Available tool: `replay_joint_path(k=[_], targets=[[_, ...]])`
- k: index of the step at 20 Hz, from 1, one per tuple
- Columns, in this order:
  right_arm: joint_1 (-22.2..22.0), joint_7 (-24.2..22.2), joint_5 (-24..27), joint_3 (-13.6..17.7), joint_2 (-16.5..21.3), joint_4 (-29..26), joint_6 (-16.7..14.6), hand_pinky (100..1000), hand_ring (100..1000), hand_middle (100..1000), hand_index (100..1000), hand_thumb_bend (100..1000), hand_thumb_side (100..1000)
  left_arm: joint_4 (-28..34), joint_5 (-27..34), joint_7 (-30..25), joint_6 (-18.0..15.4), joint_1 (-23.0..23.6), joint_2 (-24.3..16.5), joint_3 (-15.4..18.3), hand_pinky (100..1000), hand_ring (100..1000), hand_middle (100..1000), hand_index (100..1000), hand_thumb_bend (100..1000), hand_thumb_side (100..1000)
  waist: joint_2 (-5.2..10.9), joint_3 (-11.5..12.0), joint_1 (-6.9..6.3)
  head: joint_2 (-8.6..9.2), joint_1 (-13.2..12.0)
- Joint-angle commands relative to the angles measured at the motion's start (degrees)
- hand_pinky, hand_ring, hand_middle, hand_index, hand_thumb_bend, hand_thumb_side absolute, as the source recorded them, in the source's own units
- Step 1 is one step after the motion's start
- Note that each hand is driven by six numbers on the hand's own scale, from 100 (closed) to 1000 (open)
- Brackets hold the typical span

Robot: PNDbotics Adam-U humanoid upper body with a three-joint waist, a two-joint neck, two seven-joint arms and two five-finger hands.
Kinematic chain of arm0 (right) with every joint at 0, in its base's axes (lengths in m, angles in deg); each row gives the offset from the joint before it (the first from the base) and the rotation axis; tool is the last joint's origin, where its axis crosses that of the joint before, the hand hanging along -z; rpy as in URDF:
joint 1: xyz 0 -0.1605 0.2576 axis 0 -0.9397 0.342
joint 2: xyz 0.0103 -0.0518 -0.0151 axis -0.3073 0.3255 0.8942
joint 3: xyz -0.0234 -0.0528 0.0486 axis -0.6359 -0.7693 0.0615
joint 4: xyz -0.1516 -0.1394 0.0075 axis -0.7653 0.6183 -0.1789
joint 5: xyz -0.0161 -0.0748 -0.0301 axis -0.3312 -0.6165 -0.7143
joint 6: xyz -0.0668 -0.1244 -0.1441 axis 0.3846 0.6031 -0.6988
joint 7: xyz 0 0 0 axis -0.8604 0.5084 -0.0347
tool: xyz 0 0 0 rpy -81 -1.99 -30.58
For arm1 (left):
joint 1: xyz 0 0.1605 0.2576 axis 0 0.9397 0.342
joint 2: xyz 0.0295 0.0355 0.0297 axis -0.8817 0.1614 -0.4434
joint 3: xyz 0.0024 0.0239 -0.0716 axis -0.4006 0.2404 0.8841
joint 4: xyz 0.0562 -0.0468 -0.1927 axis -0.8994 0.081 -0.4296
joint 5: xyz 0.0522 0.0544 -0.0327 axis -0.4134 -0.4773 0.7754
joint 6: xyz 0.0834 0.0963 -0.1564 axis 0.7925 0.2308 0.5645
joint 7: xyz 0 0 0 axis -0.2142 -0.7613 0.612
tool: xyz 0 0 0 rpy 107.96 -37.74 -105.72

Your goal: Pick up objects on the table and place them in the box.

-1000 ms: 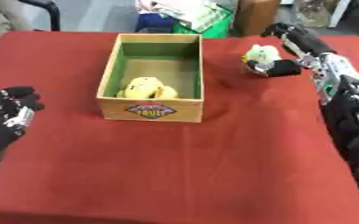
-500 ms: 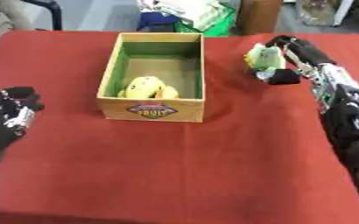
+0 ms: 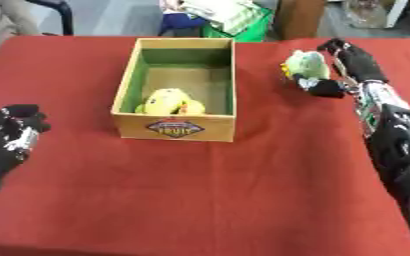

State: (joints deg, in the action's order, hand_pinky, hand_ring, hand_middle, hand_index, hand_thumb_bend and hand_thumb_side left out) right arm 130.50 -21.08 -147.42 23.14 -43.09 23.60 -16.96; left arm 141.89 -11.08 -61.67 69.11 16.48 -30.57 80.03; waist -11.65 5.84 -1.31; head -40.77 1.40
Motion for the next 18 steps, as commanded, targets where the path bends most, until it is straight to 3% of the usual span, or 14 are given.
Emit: replay_joint_path(k=[1,7,11,13,14,18], targets=[[0.9,1.7,-0.8,0.2,1.8,-0.1,1.3,686,876,853,871,404,674,1.3,-0.4,-0.2,-0.2,-0.8,-1.0,0.0,797,626,604,720,167,225,0.69,0.1,-0.09,0.49,0.1],[0.6,0.4,-2.6,-0.6,1.5,1.0,1.0,667,855,840,868,446,709,1.3,-0.5,-0.4,-0.2,-0.9,-0.9,-0.1,797,626,604,720,166,227,0.32,0.3,-0.1,0.44,0.2],[0.4,-2.3,-3.8,-0.8,1.0,1.3,-0.2,582,789,782,817,427,718,1.3,-0.6,-0.4,-0.2,-0.9,-0.9,-0.2,797,626,604,720,166,227,0.23,0.4,-0.12,0.41,0.2],[0.3,-3.5,-4.1,-0.8,0.7,1.3,-0.6,510,734,718,763,373,700,1.3,-0.6,-0.5,-0.2,-1.0,-0.9,-0.2,797,626,604,720,166,227,0.2,0.5,-0.12,0.45,0.2],[0.2,-3.9,-4.2,-0.7,0.7,1.2,-0.8,451,683,638,707,297,666,1.3,-0.6,-0.5,-0.2,-1.0,-0.9,-0.2,797,626,604,720,165,227,0.19,0.5,-0.13,0.47,0.2],[0.1,-3.6,-4.2,-0.5,0.4,0.7,-0.6,324,576,493,554,114,552,1.3,-0.6,-0.6,-0.1,-1.0,-0.9,-0.3,797,626,604,720,164,227,0.16,0.7,-0.18,0.52,0.2]])
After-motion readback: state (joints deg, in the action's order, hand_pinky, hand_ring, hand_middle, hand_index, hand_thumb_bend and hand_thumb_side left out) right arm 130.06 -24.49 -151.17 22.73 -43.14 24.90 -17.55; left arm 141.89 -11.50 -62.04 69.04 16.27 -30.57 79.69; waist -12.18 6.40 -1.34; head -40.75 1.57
